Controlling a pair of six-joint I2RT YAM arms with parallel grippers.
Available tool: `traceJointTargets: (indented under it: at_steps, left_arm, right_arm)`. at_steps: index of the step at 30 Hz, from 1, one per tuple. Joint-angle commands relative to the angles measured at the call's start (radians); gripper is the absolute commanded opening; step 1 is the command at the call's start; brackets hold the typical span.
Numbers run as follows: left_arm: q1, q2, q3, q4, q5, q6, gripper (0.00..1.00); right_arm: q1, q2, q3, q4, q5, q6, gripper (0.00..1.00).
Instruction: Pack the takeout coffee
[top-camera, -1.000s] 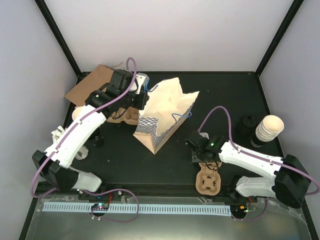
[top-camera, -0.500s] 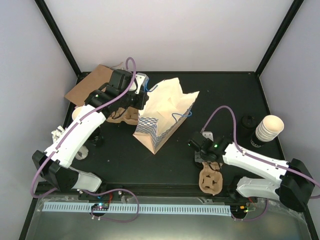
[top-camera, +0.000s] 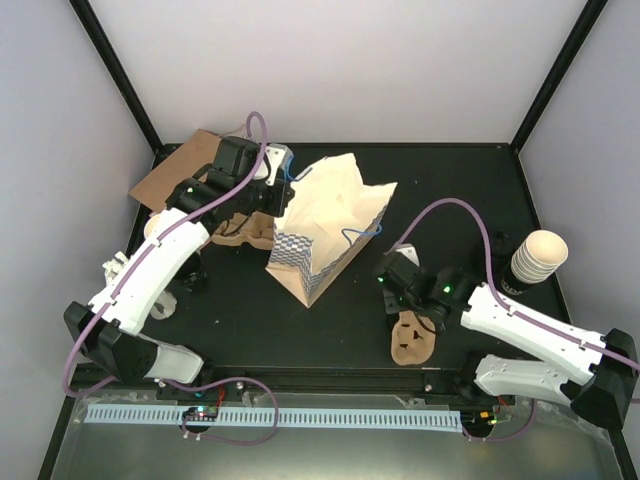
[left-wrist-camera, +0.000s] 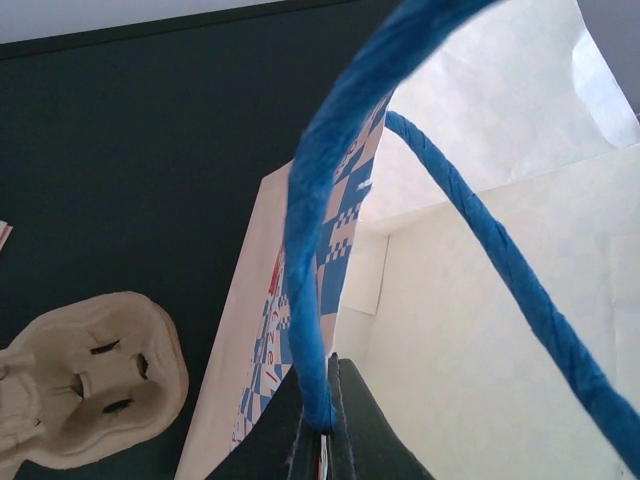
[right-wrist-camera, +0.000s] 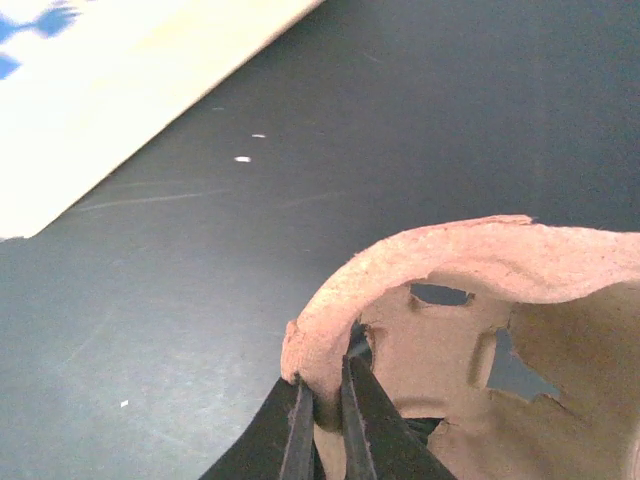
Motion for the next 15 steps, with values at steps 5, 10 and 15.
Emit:
traceJointTargets:
  at_steps: [5,10,15]
  left_arm:
    - [0.109,0.008,0.027,0.007,0.119,-0.003,0.02]
    - [0.144,0.032,0.040,0.004,0.196,-0.003,0.02]
    - [0.157,0.045,0.052,-0.003,0.236,0.002,0.02]
  right_arm:
    - [0.228,0.060,0.089,0.173,0.050,-0.245,0.05]
    - [0.308,0.147,0.117,0.249,-0.043,-0.419,0.07]
    - [0.384,0.272,0.161,0.276,-0.060,-0.527,0.09]
